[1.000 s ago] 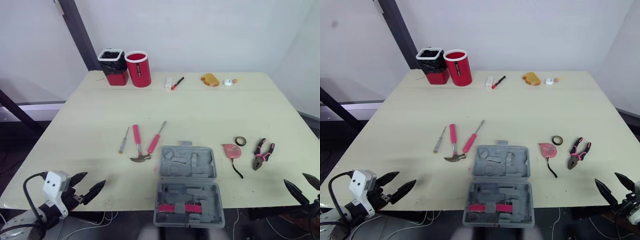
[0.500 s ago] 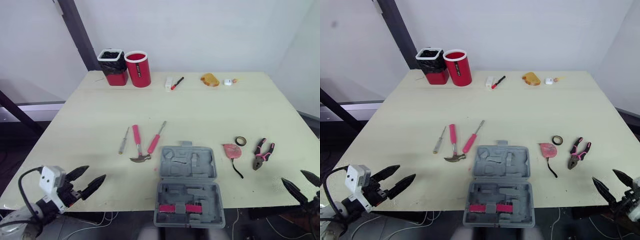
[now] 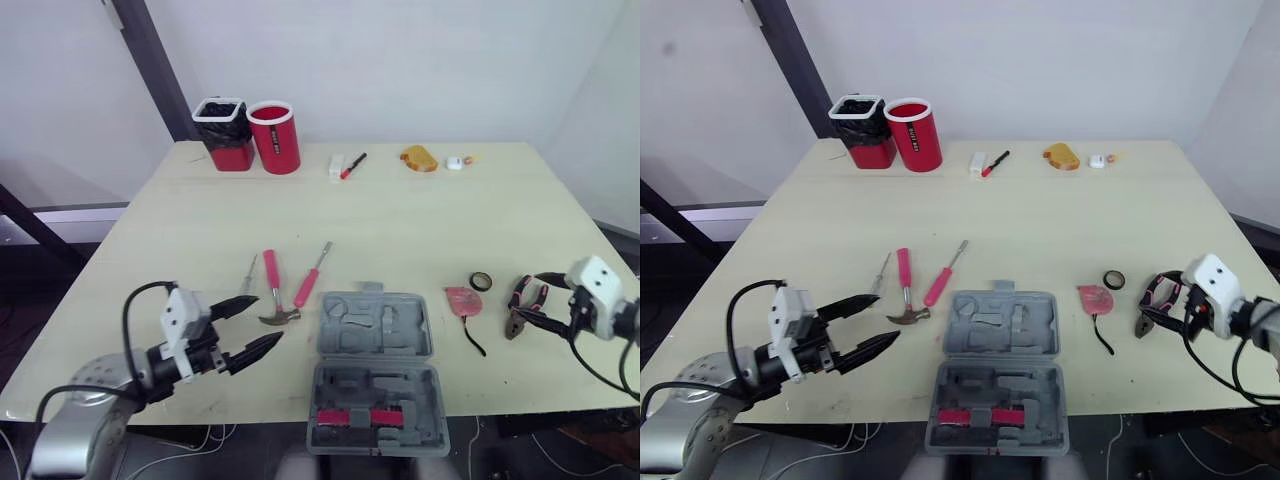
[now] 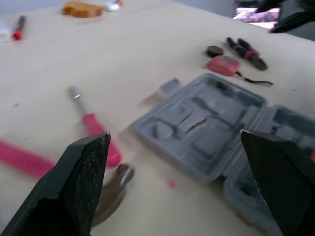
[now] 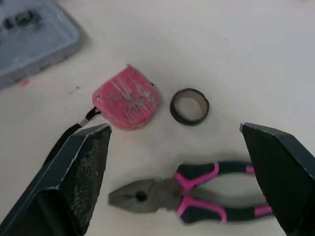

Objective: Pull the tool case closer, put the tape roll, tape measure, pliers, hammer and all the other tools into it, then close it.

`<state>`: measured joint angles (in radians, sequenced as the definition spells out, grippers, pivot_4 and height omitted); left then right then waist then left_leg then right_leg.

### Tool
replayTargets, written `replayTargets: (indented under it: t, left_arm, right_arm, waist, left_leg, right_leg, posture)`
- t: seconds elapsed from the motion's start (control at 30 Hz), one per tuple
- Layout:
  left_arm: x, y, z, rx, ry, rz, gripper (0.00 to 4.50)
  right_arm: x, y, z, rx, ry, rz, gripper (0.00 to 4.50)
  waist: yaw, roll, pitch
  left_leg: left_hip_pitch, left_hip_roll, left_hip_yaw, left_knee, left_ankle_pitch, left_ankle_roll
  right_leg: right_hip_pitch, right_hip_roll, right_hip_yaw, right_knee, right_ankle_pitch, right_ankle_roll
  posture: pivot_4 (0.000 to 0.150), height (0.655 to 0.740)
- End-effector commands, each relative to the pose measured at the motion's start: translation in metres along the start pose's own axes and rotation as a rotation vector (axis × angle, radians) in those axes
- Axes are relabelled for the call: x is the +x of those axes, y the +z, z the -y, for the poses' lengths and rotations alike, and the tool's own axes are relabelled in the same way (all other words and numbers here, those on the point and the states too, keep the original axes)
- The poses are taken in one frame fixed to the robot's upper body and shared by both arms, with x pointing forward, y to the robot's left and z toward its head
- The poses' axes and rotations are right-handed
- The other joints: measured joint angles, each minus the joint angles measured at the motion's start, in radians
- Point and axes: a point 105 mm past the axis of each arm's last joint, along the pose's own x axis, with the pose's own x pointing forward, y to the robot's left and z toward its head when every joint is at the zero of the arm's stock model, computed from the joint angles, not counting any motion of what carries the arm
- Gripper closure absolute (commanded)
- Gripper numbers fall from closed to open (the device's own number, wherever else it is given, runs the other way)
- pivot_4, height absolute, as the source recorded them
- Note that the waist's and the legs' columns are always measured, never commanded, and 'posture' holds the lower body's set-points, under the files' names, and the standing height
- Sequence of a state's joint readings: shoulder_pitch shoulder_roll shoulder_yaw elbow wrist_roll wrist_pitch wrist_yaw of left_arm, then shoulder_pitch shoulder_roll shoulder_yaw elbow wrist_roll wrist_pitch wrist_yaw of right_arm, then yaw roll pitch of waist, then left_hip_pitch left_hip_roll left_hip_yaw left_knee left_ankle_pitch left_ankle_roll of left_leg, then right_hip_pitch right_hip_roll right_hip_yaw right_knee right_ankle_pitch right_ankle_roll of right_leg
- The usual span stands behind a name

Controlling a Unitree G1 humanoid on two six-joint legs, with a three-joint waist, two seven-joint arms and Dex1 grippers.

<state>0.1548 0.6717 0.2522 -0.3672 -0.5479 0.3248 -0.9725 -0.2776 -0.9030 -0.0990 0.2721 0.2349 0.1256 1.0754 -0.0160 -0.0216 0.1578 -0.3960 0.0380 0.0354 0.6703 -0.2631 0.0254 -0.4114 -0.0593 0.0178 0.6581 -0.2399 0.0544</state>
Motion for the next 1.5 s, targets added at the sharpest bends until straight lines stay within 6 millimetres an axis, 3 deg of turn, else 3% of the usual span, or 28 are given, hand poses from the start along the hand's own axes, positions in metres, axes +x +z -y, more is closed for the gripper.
replayTargets:
  t: [0.03,0.17,0.5,1.2,1.3,1.5]
  left_arm:
    - [0.012,0.017,0.011,0.029,-0.057,0.04,0.0]
    - [0.022,0.029,0.022,0.037,-0.113,0.073,0.0]
    - [0.031,0.053,0.04,-0.005,-0.208,0.148,0.0]
    - [0.034,0.071,0.049,0.099,-0.279,0.134,0.0]
    - [0.034,0.071,0.048,0.098,-0.273,0.134,0.0]
    - [0.034,0.073,0.049,0.101,-0.257,0.144,0.0]
  right_arm:
    - [0.008,0.008,0.009,-0.076,0.072,-0.05,0.1]
    - [0.028,0.014,0.011,-0.227,0.247,-0.195,0.1]
    - [0.052,0.013,0.023,-0.589,0.446,-0.526,0.1]
    - [0.09,0.002,0.02,-0.793,0.453,-0.666,0.1]
    - [0.093,0.002,0.019,-0.796,0.458,-0.672,0.93]
    - [0.093,-0.001,0.019,-0.788,0.448,-0.69,3.79]
  waist:
    - [0.002,0.0,0.0]
    - [0.002,0.001,0.001]
    - [-0.001,0.003,0.003]
    - [-0.006,0.006,0.005]
    - [-0.007,0.006,0.005]
    - [-0.023,0.006,0.005]
  left_leg:
    - [0.0,0.0,0.0,0.0,0.0,0.0]
    - [-0.001,0.0,-0.001,0.0,0.0,0.0]
    - [-0.001,0.0,-0.001,0.0,0.0,0.0]
    - [-0.001,0.0,-0.001,0.0,0.0,-0.001]
    - [-0.001,0.0,0.0,0.0,0.0,-0.001]
    - [-0.001,0.0,0.0,0.0,0.0,-0.001]
  right_leg:
    - [0.0,0.0,0.0,0.0,0.0,0.0]
    - [0.0,0.0,-0.001,-0.001,0.0,0.0]
    - [-0.001,0.0,0.0,-0.001,0.0,0.0]
    - [-0.001,0.0,0.0,0.0,0.0,0.0]
    - [-0.001,0.0,0.0,-0.001,0.0,0.0]
    - [0.0,0.0,0.0,0.0,0.001,0.0]
  posture:
    - [0.15,0.7371]
    - [0.15,0.7371]
    - [0.15,0.7371]
    - [0.15,0.7371]
    - [0.15,0.7371]
    - [0.15,0.7371]
